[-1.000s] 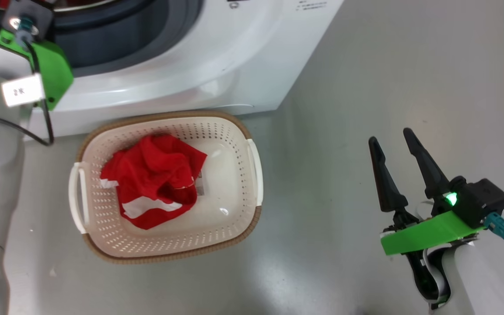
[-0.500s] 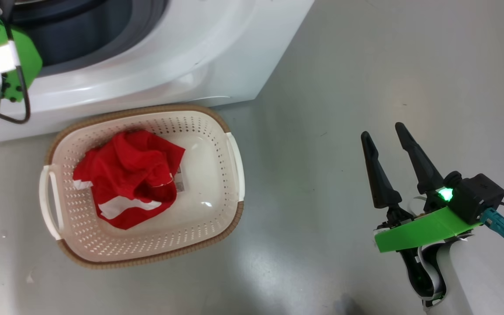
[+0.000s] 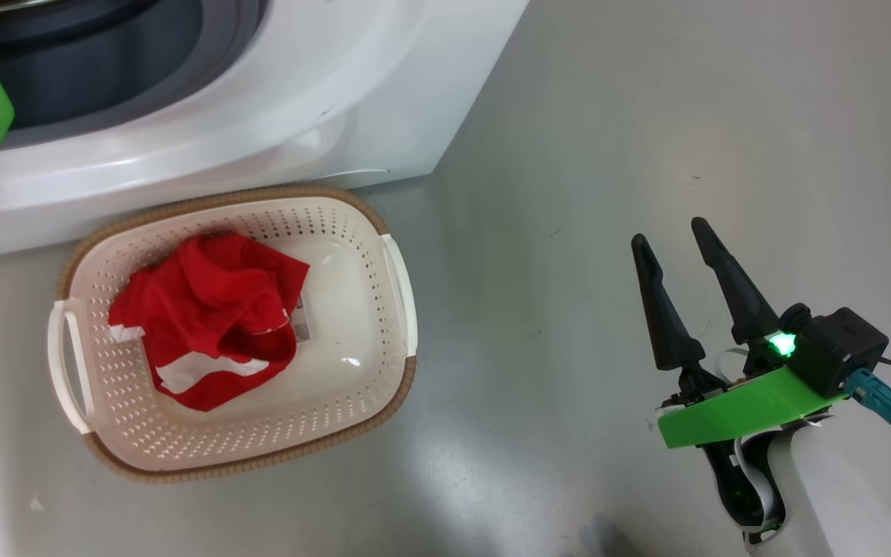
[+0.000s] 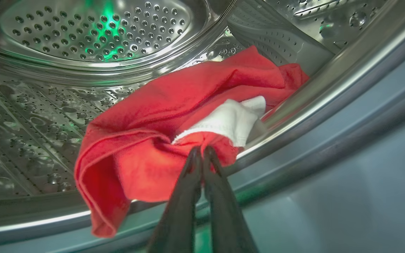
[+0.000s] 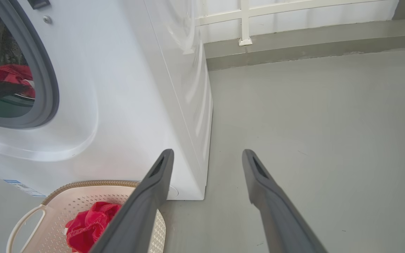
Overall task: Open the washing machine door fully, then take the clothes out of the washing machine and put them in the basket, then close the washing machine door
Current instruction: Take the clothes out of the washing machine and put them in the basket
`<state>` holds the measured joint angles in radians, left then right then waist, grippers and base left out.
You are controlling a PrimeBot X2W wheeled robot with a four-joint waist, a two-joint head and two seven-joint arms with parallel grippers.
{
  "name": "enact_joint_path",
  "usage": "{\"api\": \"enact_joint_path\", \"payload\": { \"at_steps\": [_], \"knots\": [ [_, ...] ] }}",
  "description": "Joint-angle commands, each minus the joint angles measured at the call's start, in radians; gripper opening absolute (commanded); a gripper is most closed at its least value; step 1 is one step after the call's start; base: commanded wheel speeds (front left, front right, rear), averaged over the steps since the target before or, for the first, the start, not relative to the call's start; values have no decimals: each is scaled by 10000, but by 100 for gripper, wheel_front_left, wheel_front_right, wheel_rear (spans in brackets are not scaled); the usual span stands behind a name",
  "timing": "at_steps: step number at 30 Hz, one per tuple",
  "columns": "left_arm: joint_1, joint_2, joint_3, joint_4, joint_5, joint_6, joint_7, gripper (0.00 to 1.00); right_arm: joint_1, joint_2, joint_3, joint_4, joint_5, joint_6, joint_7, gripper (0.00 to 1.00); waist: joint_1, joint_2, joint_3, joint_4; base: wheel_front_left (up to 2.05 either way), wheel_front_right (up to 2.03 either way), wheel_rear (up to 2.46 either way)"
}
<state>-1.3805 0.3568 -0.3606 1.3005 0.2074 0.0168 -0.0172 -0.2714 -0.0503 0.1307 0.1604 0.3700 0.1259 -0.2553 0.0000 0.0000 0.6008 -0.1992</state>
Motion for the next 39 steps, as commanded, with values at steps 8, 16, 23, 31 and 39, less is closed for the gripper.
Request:
{"api": "enact_joint_path", "payload": {
  "at_steps": [8,16,23,31,39],
  "knots": [
    [-131,390,112,-127,-390,-43,-400,0,-6,1,173,-210,62,48,-65,100,0,0,-123,82,0,0,0],
    [235,-430,600,-118,-1279,-83,-1496,0,99,1,36,-119,-104,48,-65,100,0,0,-553,407,0,0,0],
    [695,-1045,1323,-396,-2377,-513,-2357,0,277,1,-165,-35,-329,48,-65,100,0,0,-1080,753,0,0,0],
    [2054,-1447,1964,-2621,-3222,-715,-2441,0,596,1,-508,10,-557,48,-65,100,0,0,-1640,1085,0,0,0],
    [4152,-1938,2844,-5386,-3883,-805,-2444,0,1069,1,-877,46,-823,48,-65,100,0,0,-2294,1399,0,0,0]
  ]
}}
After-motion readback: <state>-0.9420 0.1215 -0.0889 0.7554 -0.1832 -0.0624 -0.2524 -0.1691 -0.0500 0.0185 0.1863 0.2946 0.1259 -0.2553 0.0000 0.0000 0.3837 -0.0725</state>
